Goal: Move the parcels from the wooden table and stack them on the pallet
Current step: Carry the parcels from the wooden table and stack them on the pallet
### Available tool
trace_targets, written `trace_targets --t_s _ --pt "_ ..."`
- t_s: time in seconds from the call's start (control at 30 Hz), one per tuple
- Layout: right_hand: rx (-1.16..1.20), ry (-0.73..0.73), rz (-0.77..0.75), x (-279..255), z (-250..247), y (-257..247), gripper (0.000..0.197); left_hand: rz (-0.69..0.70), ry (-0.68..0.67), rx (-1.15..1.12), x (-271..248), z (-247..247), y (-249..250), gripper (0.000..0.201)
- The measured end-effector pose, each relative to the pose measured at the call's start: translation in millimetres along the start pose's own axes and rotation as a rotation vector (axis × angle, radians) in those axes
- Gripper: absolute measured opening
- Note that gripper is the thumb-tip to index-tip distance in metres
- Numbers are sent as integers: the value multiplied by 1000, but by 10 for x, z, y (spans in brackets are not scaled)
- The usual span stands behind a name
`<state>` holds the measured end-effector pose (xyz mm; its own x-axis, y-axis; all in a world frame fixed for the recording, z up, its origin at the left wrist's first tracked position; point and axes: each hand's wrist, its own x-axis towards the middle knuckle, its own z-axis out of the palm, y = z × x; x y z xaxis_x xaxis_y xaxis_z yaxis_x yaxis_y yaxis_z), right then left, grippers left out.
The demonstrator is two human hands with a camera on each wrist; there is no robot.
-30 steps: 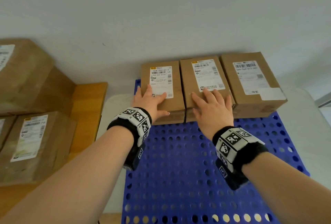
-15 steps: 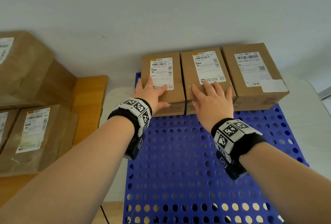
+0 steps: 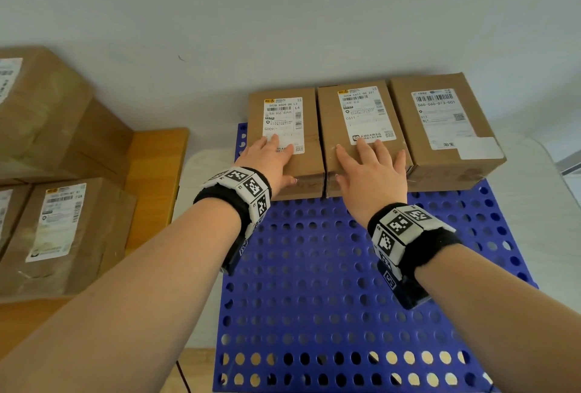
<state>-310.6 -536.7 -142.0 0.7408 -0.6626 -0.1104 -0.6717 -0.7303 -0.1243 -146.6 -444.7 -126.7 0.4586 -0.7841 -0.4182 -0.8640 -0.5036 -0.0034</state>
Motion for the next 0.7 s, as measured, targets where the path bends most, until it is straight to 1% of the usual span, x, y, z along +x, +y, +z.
trace_targets --t_s 0.1,0.3,0.43,0.53,0.6,0.7 --pt "-3 -2 -4 0 1 -12 53 0 12 -17 -13 5 1 71" --pt "-7 0 -9 -4 -21 -12 55 -15 86 -83 -53 21 5 70" --pt "9 -12 -6 -13 -25 -11 59 -7 128 -127 -121 -4 72 63" --pt "74 -20 4 -28 -11 12 61 18 185 -176 -215 -29 133 55" --pt "131 -18 10 -29 -26 24 61 12 213 -223 -284 -31 166 53" --pt "219 22 -29 -51 -94 -21 61 -14 276 -329 -404 -49 182 51"
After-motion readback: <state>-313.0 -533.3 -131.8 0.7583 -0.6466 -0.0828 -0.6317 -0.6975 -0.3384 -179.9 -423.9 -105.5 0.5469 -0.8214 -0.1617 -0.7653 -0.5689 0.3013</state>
